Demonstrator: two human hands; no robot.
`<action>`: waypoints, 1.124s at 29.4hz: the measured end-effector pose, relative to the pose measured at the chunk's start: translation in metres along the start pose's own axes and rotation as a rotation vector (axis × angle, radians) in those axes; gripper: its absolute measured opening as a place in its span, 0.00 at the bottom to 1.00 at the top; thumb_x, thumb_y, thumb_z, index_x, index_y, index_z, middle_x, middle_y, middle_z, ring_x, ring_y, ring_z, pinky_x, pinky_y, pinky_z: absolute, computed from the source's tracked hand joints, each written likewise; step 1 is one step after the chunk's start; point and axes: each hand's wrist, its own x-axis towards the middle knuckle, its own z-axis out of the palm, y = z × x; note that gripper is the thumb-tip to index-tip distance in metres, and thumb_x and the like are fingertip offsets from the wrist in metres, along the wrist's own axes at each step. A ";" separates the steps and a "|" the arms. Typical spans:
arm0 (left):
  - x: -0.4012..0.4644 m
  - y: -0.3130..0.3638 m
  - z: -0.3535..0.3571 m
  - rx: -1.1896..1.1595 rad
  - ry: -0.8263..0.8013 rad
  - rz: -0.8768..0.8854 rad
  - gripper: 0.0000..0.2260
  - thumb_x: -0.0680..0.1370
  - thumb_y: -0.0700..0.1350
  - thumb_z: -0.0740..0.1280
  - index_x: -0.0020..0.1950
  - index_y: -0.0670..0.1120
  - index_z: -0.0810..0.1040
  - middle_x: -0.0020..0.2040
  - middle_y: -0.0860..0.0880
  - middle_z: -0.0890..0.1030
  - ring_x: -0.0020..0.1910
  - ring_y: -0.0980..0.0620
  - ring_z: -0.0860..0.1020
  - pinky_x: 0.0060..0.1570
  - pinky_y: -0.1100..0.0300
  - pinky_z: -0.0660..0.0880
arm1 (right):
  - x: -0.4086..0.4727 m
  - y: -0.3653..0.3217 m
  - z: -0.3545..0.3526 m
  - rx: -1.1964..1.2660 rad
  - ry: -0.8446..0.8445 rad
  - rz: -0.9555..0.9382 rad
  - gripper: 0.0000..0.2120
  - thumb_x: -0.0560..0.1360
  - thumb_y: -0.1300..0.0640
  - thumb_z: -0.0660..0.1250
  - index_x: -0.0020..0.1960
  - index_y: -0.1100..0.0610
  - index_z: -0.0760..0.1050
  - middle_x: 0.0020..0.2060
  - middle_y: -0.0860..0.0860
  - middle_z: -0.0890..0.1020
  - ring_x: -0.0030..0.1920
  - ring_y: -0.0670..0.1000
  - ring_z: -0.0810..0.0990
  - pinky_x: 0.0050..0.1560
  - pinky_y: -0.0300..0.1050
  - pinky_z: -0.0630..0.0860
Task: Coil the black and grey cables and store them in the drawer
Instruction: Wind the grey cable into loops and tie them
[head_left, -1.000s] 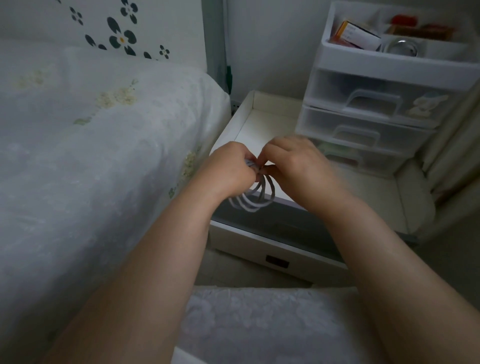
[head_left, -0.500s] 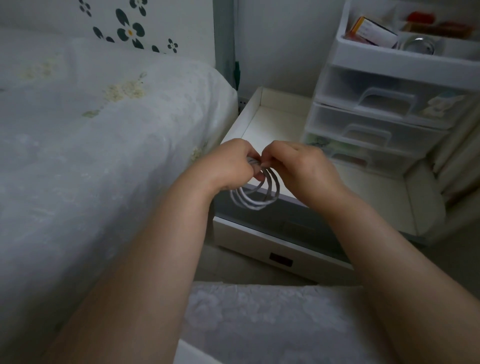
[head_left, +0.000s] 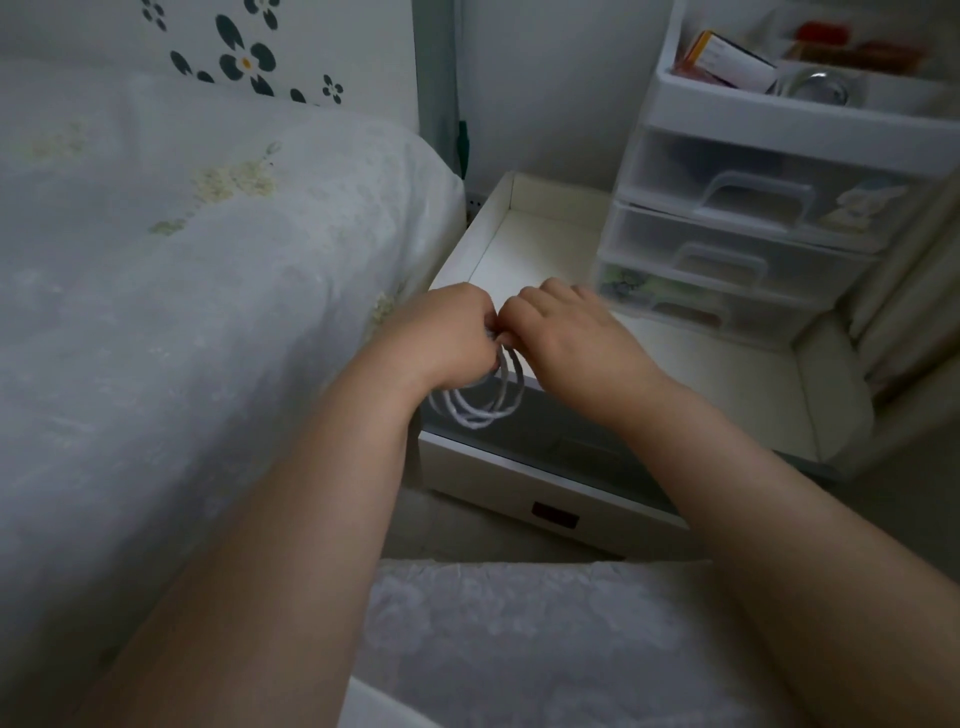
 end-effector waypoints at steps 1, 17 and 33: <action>0.000 -0.001 0.000 0.032 0.001 0.014 0.05 0.77 0.43 0.64 0.46 0.43 0.78 0.42 0.44 0.80 0.43 0.45 0.78 0.41 0.53 0.75 | 0.000 0.000 0.000 -0.048 0.004 -0.049 0.09 0.76 0.56 0.60 0.49 0.59 0.76 0.39 0.55 0.78 0.40 0.58 0.75 0.41 0.49 0.69; -0.010 -0.003 0.005 -0.091 -0.155 0.206 0.10 0.77 0.42 0.67 0.39 0.53 0.71 0.38 0.57 0.77 0.40 0.59 0.76 0.41 0.59 0.72 | -0.010 0.009 -0.032 0.055 -0.174 -0.345 0.13 0.78 0.53 0.57 0.51 0.62 0.74 0.43 0.59 0.77 0.37 0.58 0.76 0.36 0.54 0.76; -0.017 0.001 -0.002 -0.094 -0.130 0.242 0.03 0.78 0.43 0.66 0.48 0.49 0.73 0.43 0.55 0.76 0.46 0.53 0.76 0.42 0.61 0.71 | -0.003 0.016 -0.051 -0.021 -0.147 -0.472 0.08 0.73 0.62 0.59 0.50 0.63 0.74 0.40 0.59 0.78 0.34 0.58 0.76 0.27 0.47 0.72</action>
